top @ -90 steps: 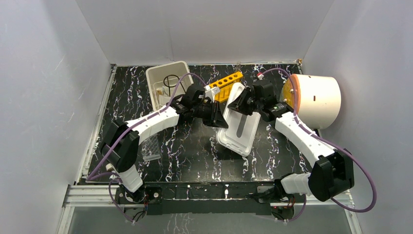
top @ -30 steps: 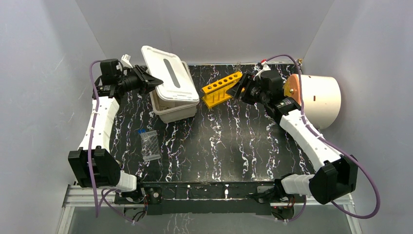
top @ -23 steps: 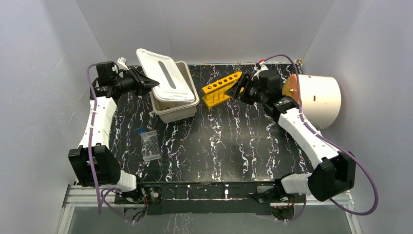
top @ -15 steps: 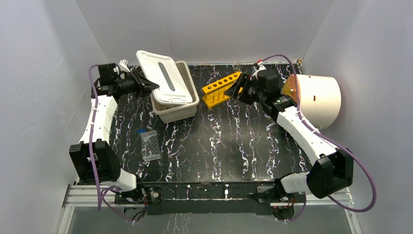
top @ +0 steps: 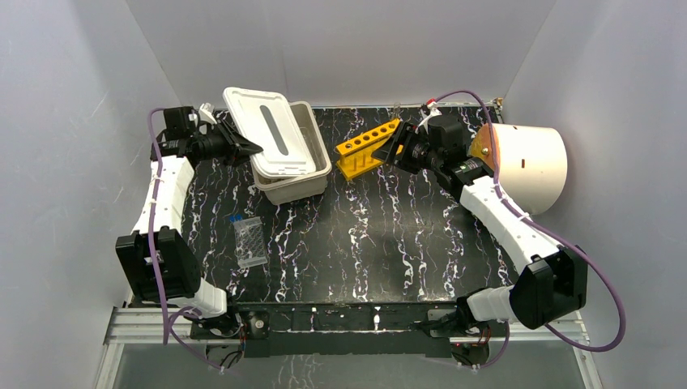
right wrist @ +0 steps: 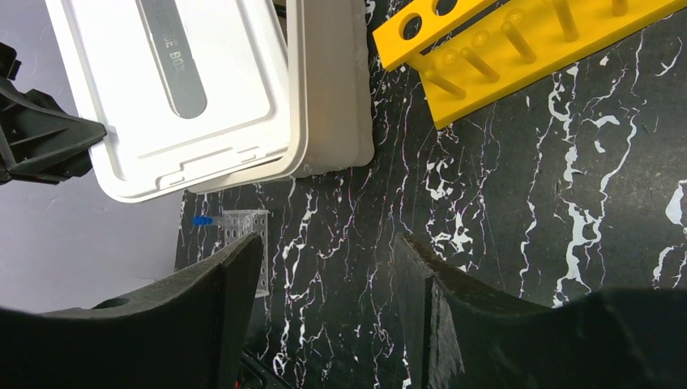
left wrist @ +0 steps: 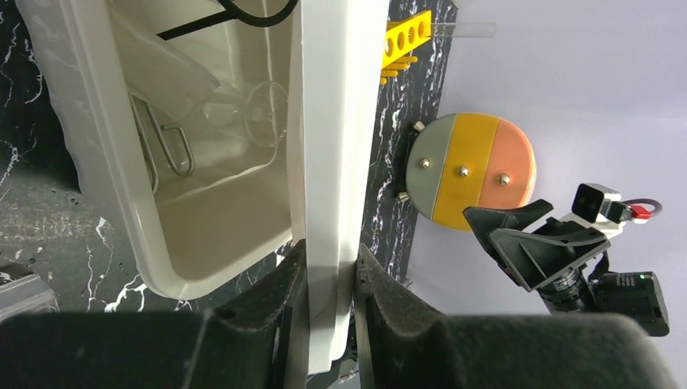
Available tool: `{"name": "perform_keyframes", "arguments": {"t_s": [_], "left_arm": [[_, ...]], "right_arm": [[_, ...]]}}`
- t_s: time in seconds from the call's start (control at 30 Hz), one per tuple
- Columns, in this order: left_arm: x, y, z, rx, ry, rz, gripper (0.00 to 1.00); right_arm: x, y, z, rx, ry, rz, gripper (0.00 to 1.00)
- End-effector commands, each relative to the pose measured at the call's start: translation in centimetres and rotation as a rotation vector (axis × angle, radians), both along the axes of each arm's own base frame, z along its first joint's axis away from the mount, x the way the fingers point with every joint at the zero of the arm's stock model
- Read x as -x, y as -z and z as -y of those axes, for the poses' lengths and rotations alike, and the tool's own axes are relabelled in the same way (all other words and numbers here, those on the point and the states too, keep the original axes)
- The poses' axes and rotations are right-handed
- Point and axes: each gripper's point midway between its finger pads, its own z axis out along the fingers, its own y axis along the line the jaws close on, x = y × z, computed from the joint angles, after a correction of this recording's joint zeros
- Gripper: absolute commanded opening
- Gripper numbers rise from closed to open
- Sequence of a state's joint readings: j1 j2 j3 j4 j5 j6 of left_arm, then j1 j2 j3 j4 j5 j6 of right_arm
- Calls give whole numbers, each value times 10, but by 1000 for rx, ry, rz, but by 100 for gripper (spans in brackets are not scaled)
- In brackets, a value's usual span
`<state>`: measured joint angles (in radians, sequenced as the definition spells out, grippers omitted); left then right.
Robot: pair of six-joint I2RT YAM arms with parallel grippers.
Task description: Organize the chemistry lab equipment
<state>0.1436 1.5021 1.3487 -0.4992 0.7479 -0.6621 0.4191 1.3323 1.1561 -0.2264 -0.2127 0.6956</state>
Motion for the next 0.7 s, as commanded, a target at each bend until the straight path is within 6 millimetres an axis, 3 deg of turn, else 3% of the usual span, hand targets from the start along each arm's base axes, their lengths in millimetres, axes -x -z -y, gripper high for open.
{"name": "perform_keyframes", "arguments": {"t_s": [0.0, 0.37, 0.53, 0.67], "left_arm": [[7, -25, 7, 80, 28, 10, 0], [9, -73, 25, 224, 141, 162, 0], [9, -84, 28, 255, 166, 205, 0], [11, -79, 31, 298, 178, 192, 0]], "right_arm": [[-9, -36, -3, -46, -4, 104, 68], [-11, -36, -7, -54, -12, 88, 67], [-13, -36, -13, -51, -49, 89, 67], [-17, -32, -17, -43, -64, 72, 67]]}}
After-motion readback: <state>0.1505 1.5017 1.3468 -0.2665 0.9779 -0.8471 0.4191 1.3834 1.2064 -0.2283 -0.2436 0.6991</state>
